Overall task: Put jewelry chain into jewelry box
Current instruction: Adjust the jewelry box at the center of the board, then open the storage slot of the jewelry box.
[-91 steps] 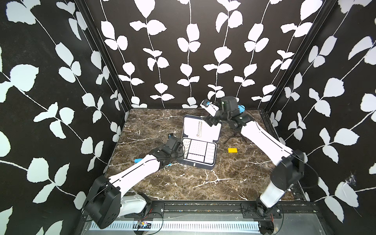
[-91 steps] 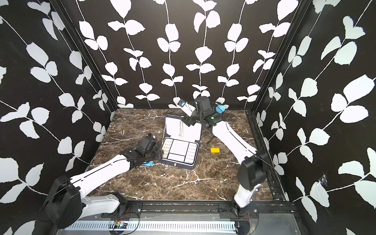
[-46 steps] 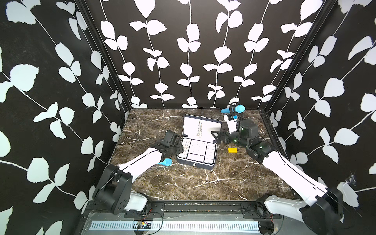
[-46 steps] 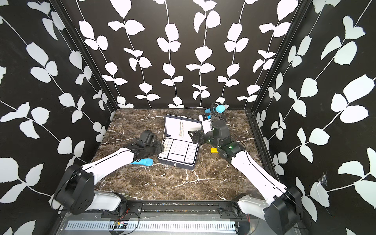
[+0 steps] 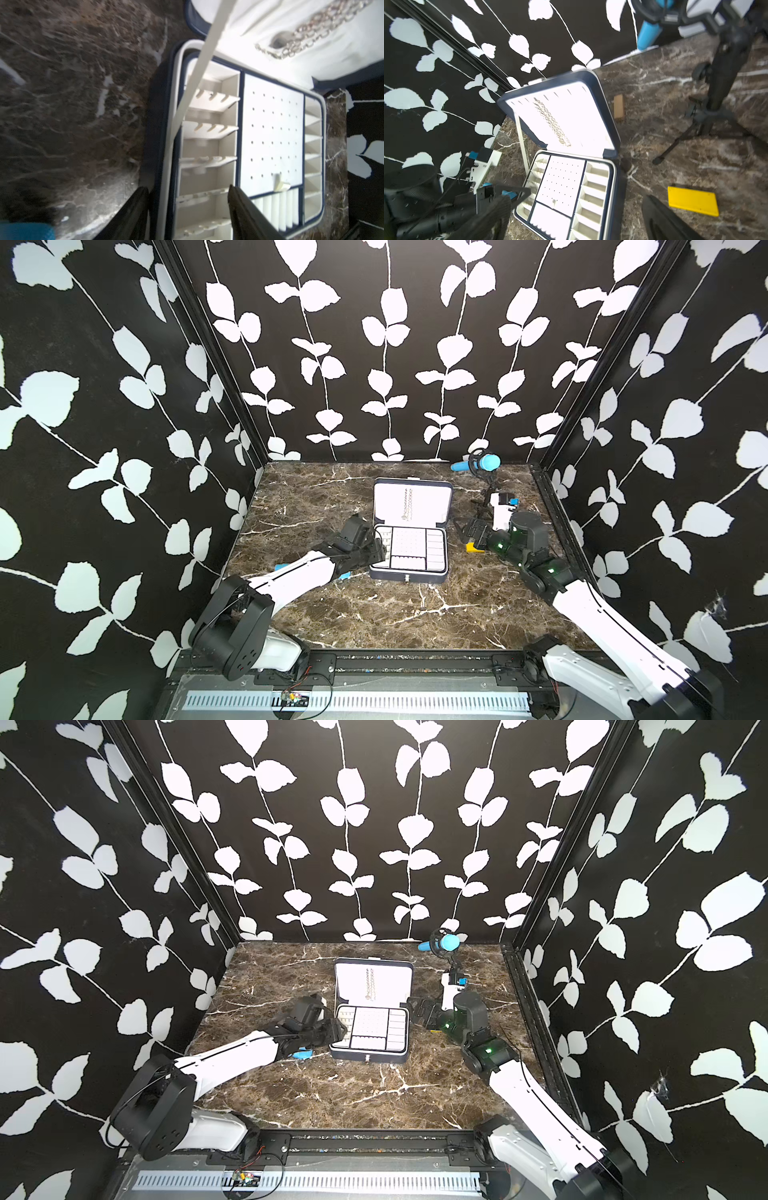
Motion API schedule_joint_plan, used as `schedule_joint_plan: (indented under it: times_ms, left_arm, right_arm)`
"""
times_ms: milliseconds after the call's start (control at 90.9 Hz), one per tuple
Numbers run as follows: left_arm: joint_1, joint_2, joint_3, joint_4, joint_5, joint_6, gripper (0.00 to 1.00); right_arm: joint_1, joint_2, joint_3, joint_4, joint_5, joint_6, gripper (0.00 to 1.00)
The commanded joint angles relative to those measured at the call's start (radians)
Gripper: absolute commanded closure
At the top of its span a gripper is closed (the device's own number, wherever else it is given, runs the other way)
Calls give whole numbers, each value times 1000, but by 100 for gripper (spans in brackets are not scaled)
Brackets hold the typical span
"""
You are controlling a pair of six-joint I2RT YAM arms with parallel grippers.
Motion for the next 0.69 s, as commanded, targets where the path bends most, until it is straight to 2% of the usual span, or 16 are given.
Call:
schedule_joint_plan:
  times_ms: [0,165,319,385,462,572,682]
  left_arm:
    - [-39,-48,-10,-8,7,4,37]
    - [-40,-172,28,-198,-130,60,37]
    - [-41,-285,134,-344,-313,125,38]
    - [-47,-293,177,-327,-372,127,39]
    - [-68,-270,220,-257,-430,125,40]
    - [-162,-186,290,-157,-507,143,40]
    - [-201,-101,337,-96,-549,141,41]
  right_arm:
    - [-1,-1,-22,116,13,70,1]
    - [5,11,22,68,46,141,8]
    - [54,77,95,-13,203,385,19]
    - [70,128,114,-19,264,541,23]
    - [83,210,131,45,272,685,28]
    - [116,333,188,101,288,802,32]
    - [130,436,214,160,286,893,34]
